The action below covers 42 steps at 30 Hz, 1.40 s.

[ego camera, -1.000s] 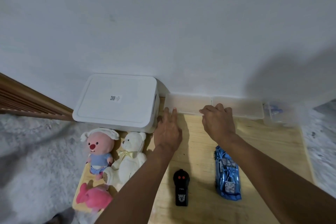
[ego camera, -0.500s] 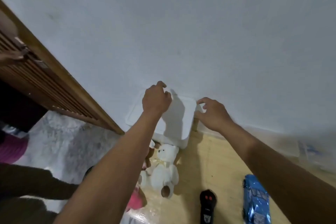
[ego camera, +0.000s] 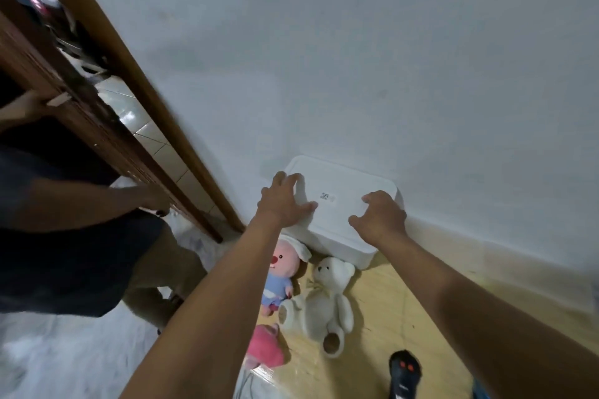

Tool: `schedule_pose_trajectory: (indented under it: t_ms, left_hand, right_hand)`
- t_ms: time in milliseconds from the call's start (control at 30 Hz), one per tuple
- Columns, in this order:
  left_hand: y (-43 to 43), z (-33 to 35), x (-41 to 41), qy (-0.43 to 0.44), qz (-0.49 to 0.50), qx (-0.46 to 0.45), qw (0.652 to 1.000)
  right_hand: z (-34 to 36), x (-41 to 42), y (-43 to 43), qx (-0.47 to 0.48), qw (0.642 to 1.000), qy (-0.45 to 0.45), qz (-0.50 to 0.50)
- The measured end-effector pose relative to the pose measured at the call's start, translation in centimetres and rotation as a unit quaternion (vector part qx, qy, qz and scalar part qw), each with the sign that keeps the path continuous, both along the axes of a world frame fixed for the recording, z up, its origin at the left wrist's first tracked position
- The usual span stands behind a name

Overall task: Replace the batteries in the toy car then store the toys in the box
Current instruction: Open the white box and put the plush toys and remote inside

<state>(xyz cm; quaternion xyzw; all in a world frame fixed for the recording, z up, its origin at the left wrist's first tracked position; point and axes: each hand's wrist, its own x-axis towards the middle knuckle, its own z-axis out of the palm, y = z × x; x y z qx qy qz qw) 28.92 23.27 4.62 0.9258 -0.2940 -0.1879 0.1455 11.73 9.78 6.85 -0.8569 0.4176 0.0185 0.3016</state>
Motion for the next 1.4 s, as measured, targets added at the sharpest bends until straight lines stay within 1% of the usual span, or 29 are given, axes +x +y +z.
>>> schedule_pose_trajectory:
  t_ms: [167, 367, 500, 600, 767, 967, 1067, 1167, 1233, 1333, 1400]
  left_hand:
    - [-0.2, -0.9, 0.5, -0.005, -0.005, -0.011, 1.0]
    - [-0.2, -1.2, 0.9, -0.004, -0.003, -0.007, 1.0]
    - [-0.3, -1.0, 1.1, 0.004, 0.002, -0.007, 1.0]
    - [-0.4, -0.8, 0.7, -0.005, 0.0, -0.004, 1.0]
    - [0.3, -0.6, 0.1, -0.019, -0.006, -0.02, 1.0]
    - [1.0, 2.3, -1.2, -0.049, -0.007, -0.043, 0.998]
    - [0.6, 3.8, -4.0, -0.1, -0.039, -0.051, 0.993]
    - [-1.0, 4.9, -8.4, -0.14, -0.082, -0.075, 0.984]
    - [-2.9, 5.3, -11.9, -0.125, -0.102, -0.081, 0.984]
    - [-6.0, 4.8, -18.1, -0.1, -0.134, -0.061, 0.984]
    - [-8.1, 4.1, -22.4, -0.086, -0.176, -0.053, 0.979]
  right_hand:
    - [0.2, 0.3, -0.6, -0.008, 1.0, 0.023, 0.005]
    - [1.3, 0.5, -0.9, 0.004, 0.999, 0.043, 0.015]
    - [2.4, 0.9, -1.5, 0.02, 0.999, 0.05, 0.0]
    - [2.5, 1.0, -1.2, 0.029, 0.997, 0.067, 0.001]
    - [0.9, 0.0, 0.7, -0.008, 1.0, 0.023, -0.013]
    - [2.8, -1.1, 2.3, -0.016, 1.0, -0.005, -0.019]
    - [3.9, -3.6, 2.6, -0.008, 0.999, -0.021, -0.039]
    - [4.3, -8.0, 2.1, -0.032, 0.997, -0.025, -0.066]
    - [3.8, -11.6, 1.0, -0.047, 0.994, -0.024, -0.095]
    - [2.7, -17.8, -1.2, -0.065, 0.986, -0.023, -0.153]
    - [2.0, -22.6, -2.6, -0.069, 0.977, -0.008, -0.201]
